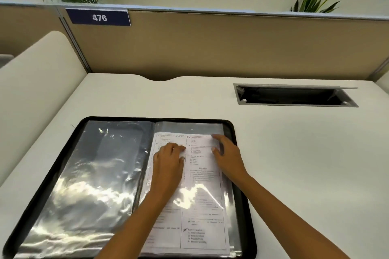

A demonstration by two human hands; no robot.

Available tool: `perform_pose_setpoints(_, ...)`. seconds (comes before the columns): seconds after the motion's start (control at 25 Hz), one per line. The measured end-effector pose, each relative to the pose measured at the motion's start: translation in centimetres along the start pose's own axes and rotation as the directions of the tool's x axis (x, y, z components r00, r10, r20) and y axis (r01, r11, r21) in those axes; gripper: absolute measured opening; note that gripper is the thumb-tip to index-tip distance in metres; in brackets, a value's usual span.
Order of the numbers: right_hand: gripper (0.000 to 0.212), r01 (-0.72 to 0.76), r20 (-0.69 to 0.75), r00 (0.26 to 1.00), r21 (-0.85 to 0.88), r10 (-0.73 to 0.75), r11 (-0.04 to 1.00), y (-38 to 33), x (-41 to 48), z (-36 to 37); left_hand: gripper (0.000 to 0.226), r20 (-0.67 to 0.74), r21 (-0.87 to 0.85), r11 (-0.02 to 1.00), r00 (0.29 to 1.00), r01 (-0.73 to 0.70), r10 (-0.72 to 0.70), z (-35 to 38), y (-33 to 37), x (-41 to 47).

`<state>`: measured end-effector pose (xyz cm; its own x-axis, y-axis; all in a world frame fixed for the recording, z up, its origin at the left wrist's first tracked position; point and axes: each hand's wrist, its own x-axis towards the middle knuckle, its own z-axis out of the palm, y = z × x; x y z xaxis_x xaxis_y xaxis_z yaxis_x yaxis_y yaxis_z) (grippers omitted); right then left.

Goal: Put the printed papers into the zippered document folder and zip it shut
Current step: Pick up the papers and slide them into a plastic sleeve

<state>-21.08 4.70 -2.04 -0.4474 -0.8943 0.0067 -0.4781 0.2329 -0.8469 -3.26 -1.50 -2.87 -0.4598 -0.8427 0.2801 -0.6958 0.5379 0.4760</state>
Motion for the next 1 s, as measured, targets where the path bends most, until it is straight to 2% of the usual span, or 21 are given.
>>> perform_pose_setpoints(0.2,0.046,0.055,0.033,0.998,-0.111,-0.052,0.992,1.1,-9.1,1.5,0.029,-0.021,0.042,0.999,1.000,0.003,-0.002,-1.2,1.5,-8.1)
perform_pose_setpoints(0.4,0.046,0.106,-0.086,0.986,-0.322,-0.140,0.941,2.8,-16.5,3.5,0.028,-0.031,0.052,0.998,0.999,0.022,-0.020,-2.2,1.8,-13.6)
perform_pose_setpoints(0.48,0.051,0.129,-0.124,0.972,-0.432,-0.201,0.893,3.2,-18.3,4.2,0.028,-0.082,0.057,0.996,0.995,0.066,-0.061,-2.6,1.5,-15.2)
perform_pose_setpoints(0.56,0.053,0.147,-0.137,0.959,-0.504,-0.247,0.851,3.3,-19.1,4.4,0.030,-0.155,0.063,0.982,0.974,0.178,-0.167,-3.0,0.9,-16.6)
perform_pose_setpoints(0.68,0.051,0.155,-0.177,0.941,-0.532,-0.289,0.833,3.1,-19.3,4.4,0.034,-0.205,0.025,0.916,0.899,0.401,-0.388,-4.0,-0.3,-18.2)
perform_pose_setpoints(0.8,0.050,0.167,-0.184,0.932,-0.549,-0.313,0.819,3.1,-19.1,4.3,0.037,-0.216,0.022,0.853,0.836,0.521,-0.504,-4.9,-1.0,-19.0)
perform_pose_setpoints(0.84,0.049,0.161,-0.185,0.934,-0.544,-0.305,0.824,3.1,-18.9,4.2,0.041,-0.229,-0.009,0.814,0.791,0.581,-0.568,-5.2,-1.2,-19.1)
perform_pose_setpoints(0.92,0.048,0.150,-0.190,0.937,-0.540,-0.294,0.828,3.1,-18.4,3.7,0.056,-0.221,-0.161,0.671,0.636,0.724,-0.739,-5.9,-1.7,-19.0)
perform_pose_setpoints(1.0,0.048,0.147,-0.201,0.934,-0.538,-0.295,0.830,3.2,-17.9,3.3,0.073,-0.178,-0.351,0.495,0.463,0.795,-0.868,-6.9,-2.2,-18.8)
